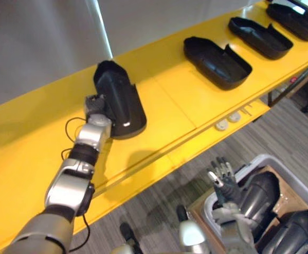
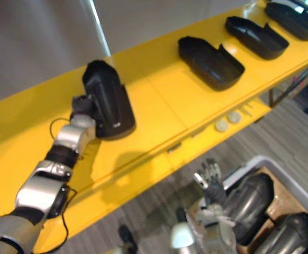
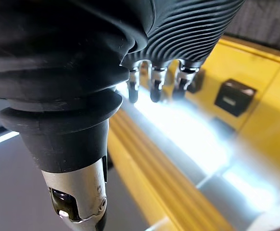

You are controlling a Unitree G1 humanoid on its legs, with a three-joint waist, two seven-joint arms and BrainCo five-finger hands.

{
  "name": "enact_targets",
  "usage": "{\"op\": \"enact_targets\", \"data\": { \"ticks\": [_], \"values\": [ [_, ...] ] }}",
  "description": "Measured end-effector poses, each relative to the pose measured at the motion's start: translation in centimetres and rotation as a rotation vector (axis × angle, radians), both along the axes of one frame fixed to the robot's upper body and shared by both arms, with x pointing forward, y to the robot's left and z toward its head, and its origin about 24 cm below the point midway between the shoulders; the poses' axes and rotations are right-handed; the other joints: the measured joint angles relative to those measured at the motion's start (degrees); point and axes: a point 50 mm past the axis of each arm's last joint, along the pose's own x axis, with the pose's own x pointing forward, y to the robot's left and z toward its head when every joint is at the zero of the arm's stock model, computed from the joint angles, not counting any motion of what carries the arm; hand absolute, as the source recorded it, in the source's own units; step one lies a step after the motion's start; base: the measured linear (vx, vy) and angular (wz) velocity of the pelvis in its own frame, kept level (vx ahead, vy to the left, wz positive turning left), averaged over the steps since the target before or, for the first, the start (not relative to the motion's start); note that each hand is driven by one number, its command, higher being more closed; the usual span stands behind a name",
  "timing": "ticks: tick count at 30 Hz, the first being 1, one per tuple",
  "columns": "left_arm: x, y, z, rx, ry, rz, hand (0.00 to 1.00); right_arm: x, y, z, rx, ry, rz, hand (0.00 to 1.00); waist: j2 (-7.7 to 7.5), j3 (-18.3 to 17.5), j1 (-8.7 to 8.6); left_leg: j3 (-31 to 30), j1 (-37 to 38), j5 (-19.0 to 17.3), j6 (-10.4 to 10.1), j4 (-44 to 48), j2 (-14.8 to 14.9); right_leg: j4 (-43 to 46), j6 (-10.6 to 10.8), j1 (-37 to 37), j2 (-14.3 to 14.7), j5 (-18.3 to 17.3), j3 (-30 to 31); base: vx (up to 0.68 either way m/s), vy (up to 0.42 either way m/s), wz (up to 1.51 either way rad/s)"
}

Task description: Walk over and take plastic housings, then place them on the shelf

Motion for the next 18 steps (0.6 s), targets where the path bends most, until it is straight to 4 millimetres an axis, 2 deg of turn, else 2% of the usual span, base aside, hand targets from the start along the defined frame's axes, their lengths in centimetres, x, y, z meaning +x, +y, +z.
{"op": "enact_targets", "data": {
  "ticks": [10, 15, 18],
  "values": [
    [0.1, 0.9, 0.4, -0.125, -0.084, 0.079, 0.0, -0.1, 0.9, -0.1, 0.032, 0.01, 0.012, 0.0, -0.41, 1.4, -0.58, 0.1, 0.1, 0.0, 0.0, 0.0, 0.1, 0.4, 0.0, -0.1, 0.0, -0.1, 0.0, 0.0, 0.0, 0.0],
    [0.2, 0.7, 1.0, -0.284, -0.181, 0.067, 0.0, 0.0, 1.0, 0.1, 0.032, -0.01, 0.021, 0.0, -0.59, 2.3, -0.04, 0.0, 0.1, 0.0, 0.0, 0.0, 0.1, 1.0, 0.0, -0.3, 0.0, -0.2, -0.3, 0.0, 0.0, 0.0],
    [0.2, 0.6, 1.4, -0.298, -0.23, 0.058, 0.0, 0.1, 1.6, 0.3, 0.038, -0.029, 0.054, 0.0, -1.28, 2.9, 0.33, -0.3, -0.1, -0.6, 0.2, 1.4, 0.2, 2.1, 0.0, -0.2, -0.3, -0.8, -0.9, 0.01, 0.008, 0.04]
  ]
}}
